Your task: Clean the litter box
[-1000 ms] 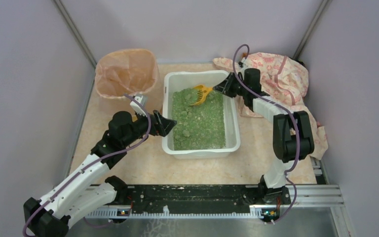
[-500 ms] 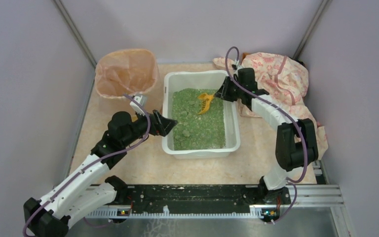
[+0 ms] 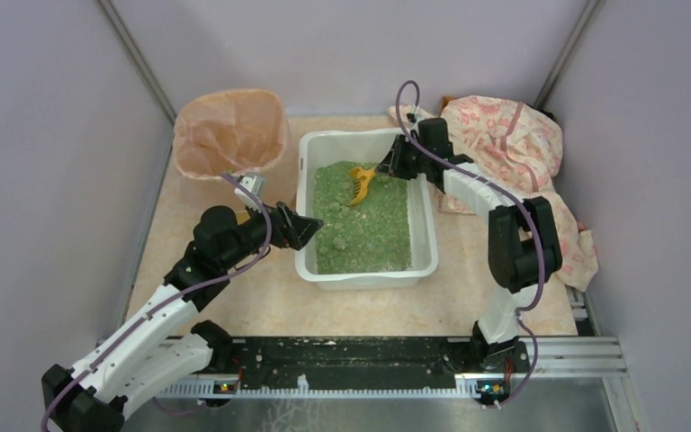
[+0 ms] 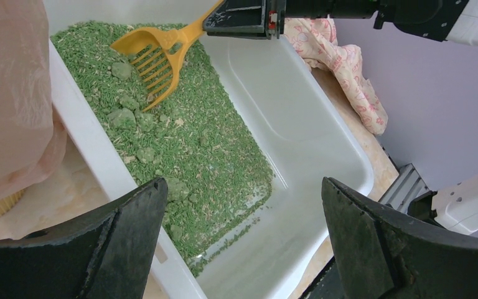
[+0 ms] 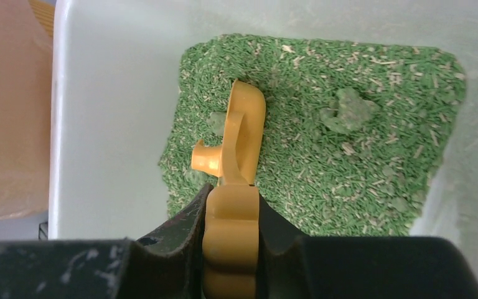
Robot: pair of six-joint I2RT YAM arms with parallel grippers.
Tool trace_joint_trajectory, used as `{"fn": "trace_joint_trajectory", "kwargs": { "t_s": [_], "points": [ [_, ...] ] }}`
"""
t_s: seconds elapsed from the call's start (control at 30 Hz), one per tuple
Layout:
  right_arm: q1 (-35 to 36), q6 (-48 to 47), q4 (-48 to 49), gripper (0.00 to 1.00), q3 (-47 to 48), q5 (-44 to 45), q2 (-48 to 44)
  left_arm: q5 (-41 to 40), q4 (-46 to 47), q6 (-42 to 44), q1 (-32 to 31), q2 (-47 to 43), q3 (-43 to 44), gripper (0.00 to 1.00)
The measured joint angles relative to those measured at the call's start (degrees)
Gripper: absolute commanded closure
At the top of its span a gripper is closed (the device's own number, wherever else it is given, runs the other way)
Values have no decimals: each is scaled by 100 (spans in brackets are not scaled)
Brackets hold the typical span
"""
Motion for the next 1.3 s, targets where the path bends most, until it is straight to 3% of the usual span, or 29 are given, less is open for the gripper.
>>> {"fn": "trace_joint_trajectory", "kwargs": {
  "t_s": [0.8, 1.3],
  "points": [
    [74, 1423, 1954, 100, -1010, -1174, 343, 11, 0, -17, 0, -44, -52, 1],
    [-356, 1565, 1989, 100, -1484, -1762, -835, 122, 9, -122, 0, -2, -52, 1]
  ]
}}
